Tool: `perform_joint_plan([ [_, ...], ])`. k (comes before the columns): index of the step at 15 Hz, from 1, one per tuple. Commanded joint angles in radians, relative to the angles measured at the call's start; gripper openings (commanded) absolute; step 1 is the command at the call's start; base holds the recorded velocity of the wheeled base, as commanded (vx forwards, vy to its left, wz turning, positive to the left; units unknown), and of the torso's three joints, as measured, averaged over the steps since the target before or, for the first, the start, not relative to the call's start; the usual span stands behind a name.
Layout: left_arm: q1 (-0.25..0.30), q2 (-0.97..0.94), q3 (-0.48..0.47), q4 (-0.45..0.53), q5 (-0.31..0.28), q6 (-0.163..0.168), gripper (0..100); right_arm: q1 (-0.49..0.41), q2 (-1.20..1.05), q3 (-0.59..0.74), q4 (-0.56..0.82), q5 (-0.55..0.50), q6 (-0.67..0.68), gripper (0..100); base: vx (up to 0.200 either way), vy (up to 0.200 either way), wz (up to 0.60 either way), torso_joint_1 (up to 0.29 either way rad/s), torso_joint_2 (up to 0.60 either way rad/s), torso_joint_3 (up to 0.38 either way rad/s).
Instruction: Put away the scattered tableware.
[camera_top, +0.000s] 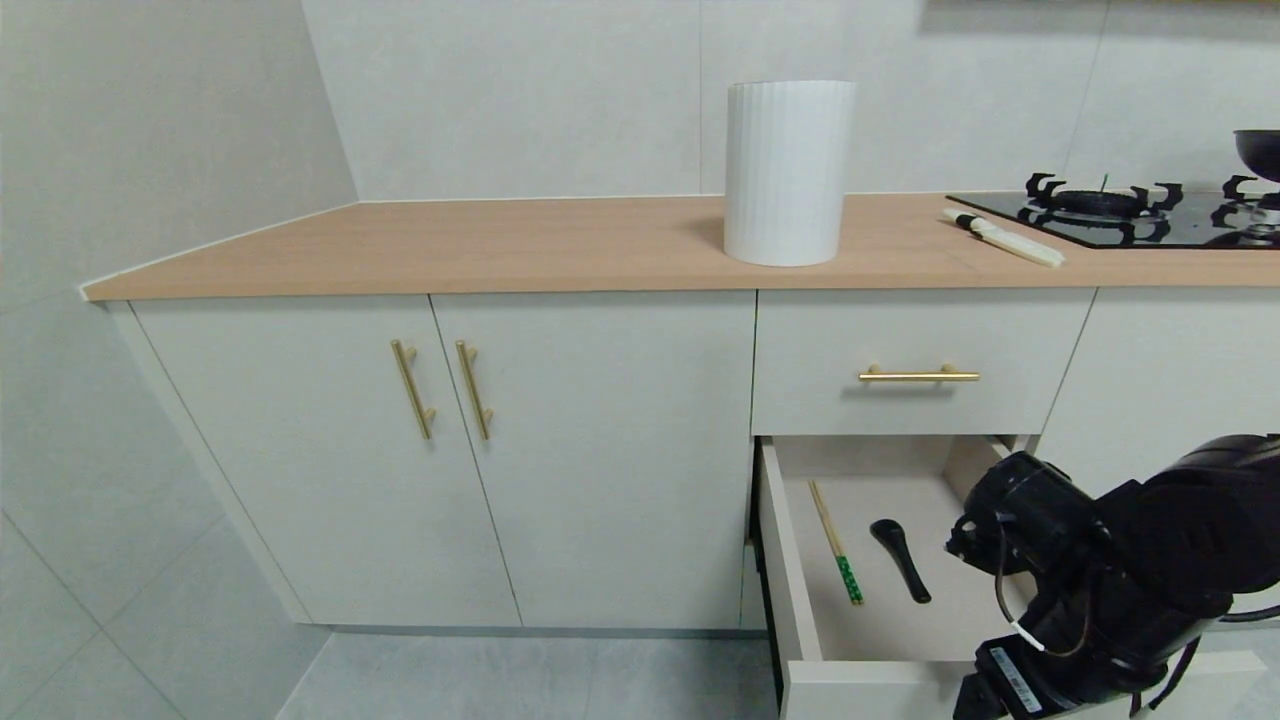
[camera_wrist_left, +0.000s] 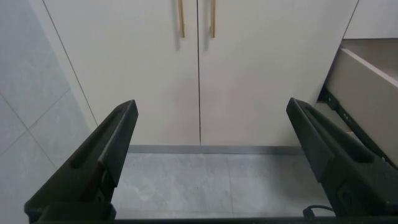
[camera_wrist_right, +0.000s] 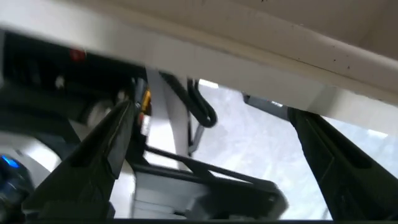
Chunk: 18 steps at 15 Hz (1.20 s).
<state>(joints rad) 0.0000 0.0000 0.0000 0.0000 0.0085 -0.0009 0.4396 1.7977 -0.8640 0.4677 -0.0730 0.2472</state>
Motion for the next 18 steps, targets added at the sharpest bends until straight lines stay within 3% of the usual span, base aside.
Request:
perform_joint_plan([
  [1,0.0,0.002,0.0,0.0,0.001,-0.001,100,-0.002,0.04,-0.024,-0.003,-0.021,0.01,100,0.0,0.0,0.0,0.0,0.0,0.0],
  [4,0.0,0.002,0.0,0.0,0.001,-0.001,100,-0.007,0.058,-0.018,-0.118,-0.037,0.073,100,0.0,0.0,0.0,0.0,0.0,0.0],
  [7,0.0,0.002,0.0,0.0,0.001,-0.001,100,-0.062,0.118,-0.018,-0.296,-0.111,0.083,100,0.0,0.0,0.0,0.0,0.0,0.0],
  [11,0.0,0.002,0.0,0.0,-0.001,-0.001,100,-0.127,0.2,-0.016,-0.521,-0.119,0.081,100,0.0,0.0,0.0,0.0,0.0,0.0],
  [14,0.0,0.002,0.0,0.0,0.001,-0.001,100,-0.191,0.296,0.019,-0.796,-0.126,0.081,100,0.0,0.0,0.0,0.0,0.0,0.0],
  [18,0.0,0.002,0.0,0.0,0.001,-0.001,100,-0.214,0.382,0.092,-1.149,-0.123,0.081,100,0.0,0.0,0.0,0.0,0.0,0.0],
])
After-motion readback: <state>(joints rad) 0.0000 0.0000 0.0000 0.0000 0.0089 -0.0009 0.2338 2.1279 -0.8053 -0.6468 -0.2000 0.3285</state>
